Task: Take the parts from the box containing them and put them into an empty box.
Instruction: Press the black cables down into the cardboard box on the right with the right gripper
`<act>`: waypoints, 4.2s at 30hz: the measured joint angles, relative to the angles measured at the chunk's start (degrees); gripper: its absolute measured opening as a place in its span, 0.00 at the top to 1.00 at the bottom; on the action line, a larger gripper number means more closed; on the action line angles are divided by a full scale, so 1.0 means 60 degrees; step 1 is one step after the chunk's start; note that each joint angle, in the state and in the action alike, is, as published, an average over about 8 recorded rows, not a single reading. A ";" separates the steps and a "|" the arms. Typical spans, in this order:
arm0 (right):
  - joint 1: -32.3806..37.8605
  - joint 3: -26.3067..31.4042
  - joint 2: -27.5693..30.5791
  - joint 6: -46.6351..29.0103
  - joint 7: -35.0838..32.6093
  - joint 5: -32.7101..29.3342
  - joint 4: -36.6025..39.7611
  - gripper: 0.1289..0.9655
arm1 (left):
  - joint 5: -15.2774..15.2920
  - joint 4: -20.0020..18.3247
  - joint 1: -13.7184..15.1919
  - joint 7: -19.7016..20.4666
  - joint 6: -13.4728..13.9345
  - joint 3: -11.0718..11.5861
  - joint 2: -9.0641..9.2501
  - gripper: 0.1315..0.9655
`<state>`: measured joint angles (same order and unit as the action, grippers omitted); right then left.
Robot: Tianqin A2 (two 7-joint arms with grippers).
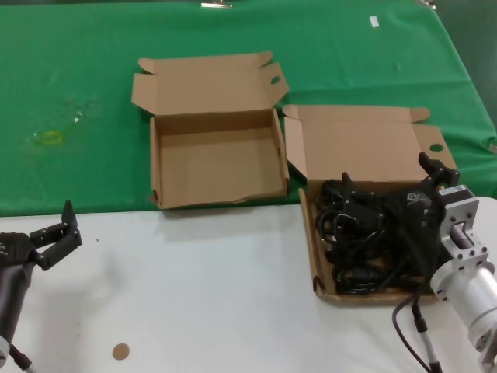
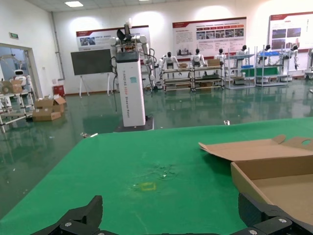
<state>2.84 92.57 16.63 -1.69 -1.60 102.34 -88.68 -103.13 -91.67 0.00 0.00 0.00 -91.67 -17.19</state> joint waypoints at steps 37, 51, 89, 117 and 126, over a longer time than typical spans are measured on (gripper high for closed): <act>0.0000 0.0000 0.0000 0.0000 0.0000 0.0000 0.0000 0.00 | 0.0000 0.0000 0.0000 0.0000 0.0000 0.0000 0.0000 0.05; 0.0000 0.0000 0.0000 0.0000 0.0000 0.0000 0.0000 0.00 | 0.0000 0.0000 0.0000 0.0000 0.0000 0.0000 0.0000 0.23; 0.2048 0.3670 0.6748 -0.1925 0.1390 0.0926 -0.0584 0.00 | 0.0001 0.0000 0.0000 0.0000 0.0000 0.0000 0.0000 0.97; 0.7695 0.5149 0.5888 -1.0489 -0.2070 -0.2665 0.3481 0.01 | 0.0001 0.0000 0.0000 0.0001 0.0000 0.0000 0.0000 0.99; 0.8471 0.5274 0.4766 -1.0753 -0.2473 -0.3481 0.4689 0.06 | 0.0001 0.0000 0.0000 0.0001 0.0000 0.0000 0.0000 0.99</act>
<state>53.66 124.22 45.23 -66.21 -16.44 81.45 -60.54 -103.12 -91.67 0.00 0.01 0.00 -91.68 -17.19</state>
